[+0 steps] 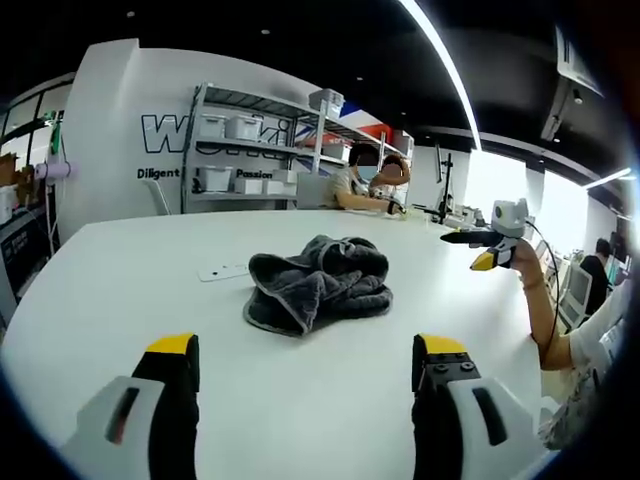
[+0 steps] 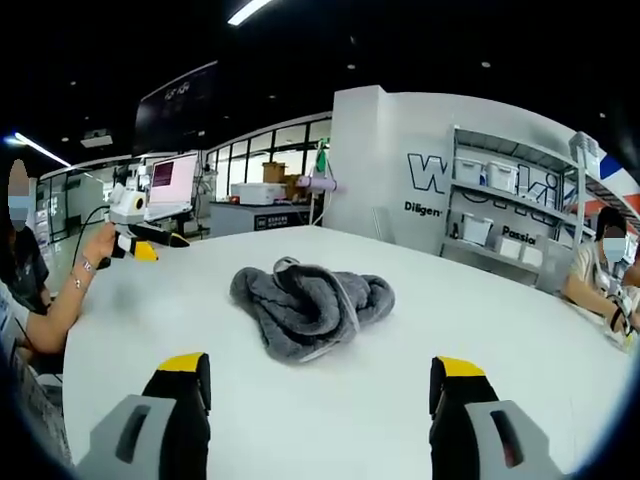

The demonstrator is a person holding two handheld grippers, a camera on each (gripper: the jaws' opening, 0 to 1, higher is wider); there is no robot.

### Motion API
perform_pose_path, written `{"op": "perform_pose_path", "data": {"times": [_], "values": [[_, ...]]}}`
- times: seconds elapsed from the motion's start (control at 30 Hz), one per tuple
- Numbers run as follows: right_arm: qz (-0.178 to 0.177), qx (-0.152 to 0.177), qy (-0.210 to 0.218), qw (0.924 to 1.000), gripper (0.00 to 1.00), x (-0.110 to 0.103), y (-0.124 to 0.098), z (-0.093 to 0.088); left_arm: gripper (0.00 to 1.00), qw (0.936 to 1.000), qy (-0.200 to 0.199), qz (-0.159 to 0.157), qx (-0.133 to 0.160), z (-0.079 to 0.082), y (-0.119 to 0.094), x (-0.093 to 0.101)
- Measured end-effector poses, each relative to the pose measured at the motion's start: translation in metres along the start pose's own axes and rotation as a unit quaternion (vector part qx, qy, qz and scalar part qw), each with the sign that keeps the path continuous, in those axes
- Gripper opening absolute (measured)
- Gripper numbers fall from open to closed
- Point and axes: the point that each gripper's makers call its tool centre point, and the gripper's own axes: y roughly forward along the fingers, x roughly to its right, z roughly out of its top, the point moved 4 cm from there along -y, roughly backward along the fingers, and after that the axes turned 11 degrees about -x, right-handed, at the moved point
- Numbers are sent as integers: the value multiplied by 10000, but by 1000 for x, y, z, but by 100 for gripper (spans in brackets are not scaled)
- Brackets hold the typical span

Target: Fold the towel on the table until its edges align and the towel forms a compact rectangular stack.

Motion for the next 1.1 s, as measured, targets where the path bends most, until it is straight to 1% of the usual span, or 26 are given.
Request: {"op": "perform_pose_path", "data": {"times": [0.27, 0.6, 1.1], "values": [[42, -23, 7, 10000, 92, 0, 0, -1, 93, 10000, -9, -10, 14, 0, 0, 1], [63, -16, -25, 10000, 91, -2, 1, 0, 92, 10000, -32, -1, 10, -1, 0, 0], [54, 7, 59, 10000, 91, 3, 1, -1, 92, 10000, -84, -9, 13, -2, 0, -3]]}}
